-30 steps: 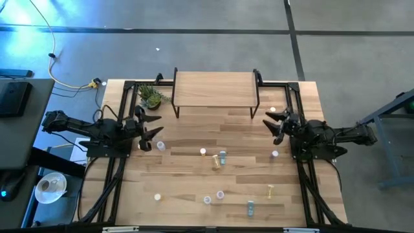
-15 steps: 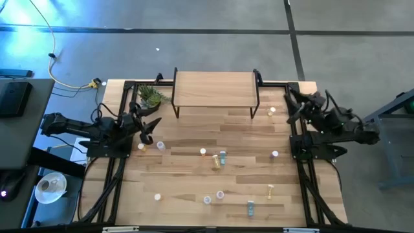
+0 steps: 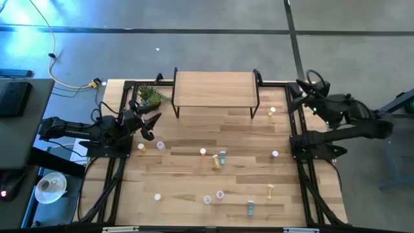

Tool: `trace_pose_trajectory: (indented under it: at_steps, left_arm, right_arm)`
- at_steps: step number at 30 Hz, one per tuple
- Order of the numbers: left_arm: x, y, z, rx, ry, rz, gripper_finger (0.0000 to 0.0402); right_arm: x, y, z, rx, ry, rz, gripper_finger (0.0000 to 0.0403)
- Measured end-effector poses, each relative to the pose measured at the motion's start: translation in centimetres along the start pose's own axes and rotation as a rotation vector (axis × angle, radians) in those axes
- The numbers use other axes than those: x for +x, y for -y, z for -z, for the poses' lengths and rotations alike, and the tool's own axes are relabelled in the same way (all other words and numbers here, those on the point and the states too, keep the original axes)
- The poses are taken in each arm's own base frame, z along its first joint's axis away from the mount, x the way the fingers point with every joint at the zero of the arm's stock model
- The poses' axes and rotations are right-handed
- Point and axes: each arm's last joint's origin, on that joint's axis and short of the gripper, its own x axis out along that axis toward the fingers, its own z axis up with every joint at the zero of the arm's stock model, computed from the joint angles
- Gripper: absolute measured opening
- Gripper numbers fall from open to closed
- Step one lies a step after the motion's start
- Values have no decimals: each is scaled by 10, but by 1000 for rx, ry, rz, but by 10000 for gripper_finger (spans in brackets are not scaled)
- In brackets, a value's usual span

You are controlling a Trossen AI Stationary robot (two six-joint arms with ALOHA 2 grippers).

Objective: Pick and place medicine bottles onto shelf by color
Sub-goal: Put the top yellow pill bottle on the shelf

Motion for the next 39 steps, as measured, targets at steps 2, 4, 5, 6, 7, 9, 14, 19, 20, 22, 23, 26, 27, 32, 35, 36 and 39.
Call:
trace_pose_trajectory:
  at_steps: [2,4,5,6,7,9,14,19,20,22,23,26,27,32,35,36,39]
  left_arm:
    - [0,0,0,-1,0,0,201]
    - [0,0,0,-7,0,1,201]
    - [0,0,0,-9,0,1,201]
    - [0,0,0,-9,0,1,201]
    - [0,0,0,-9,0,1,201]
    - [0,0,0,-9,0,1,201]
    - [0,0,0,-9,0,1,201]
    - [0,0,2,4,-21,2,201]
    - [0,0,2,5,-22,2,201]
    - [0,0,3,6,-24,3,201]
    - [0,0,3,6,-24,3,201]
    - [0,0,3,6,-24,3,201]
    - [0,0,3,6,-24,2,201]
    - [0,0,3,6,-24,3,201]
    - [0,0,3,10,-24,3,201]
    - [0,0,3,19,-24,3,201]
    - [0,0,3,41,-25,3,201]
  right_arm:
    - [1,0,-9,1,-42,44,200]
    - [3,1,-14,2,-87,101,200]
    - [4,2,-16,0,-111,129,200]
    - [5,2,-17,-4,-135,154,200]
    - [7,2,-18,-8,-160,175,200]
    - [12,1,-17,-17,-219,202,200]
    - [29,-1,-10,-15,-359,233,200]
    - [47,0,-4,20,-496,242,200]
    - [50,0,-3,28,-523,248,200]
    - [57,3,0,41,-578,266,200]
    - [60,4,2,46,-611,275,200]
    - [69,8,8,58,-711,310,200]
    - [71,10,10,59,-739,326,200]
    - [76,14,15,49,-817,376,200]
    - [74,14,21,62,-836,351,200]
    - [73,15,26,61,-852,347,200]
    - [70,20,46,77,-859,350,200]
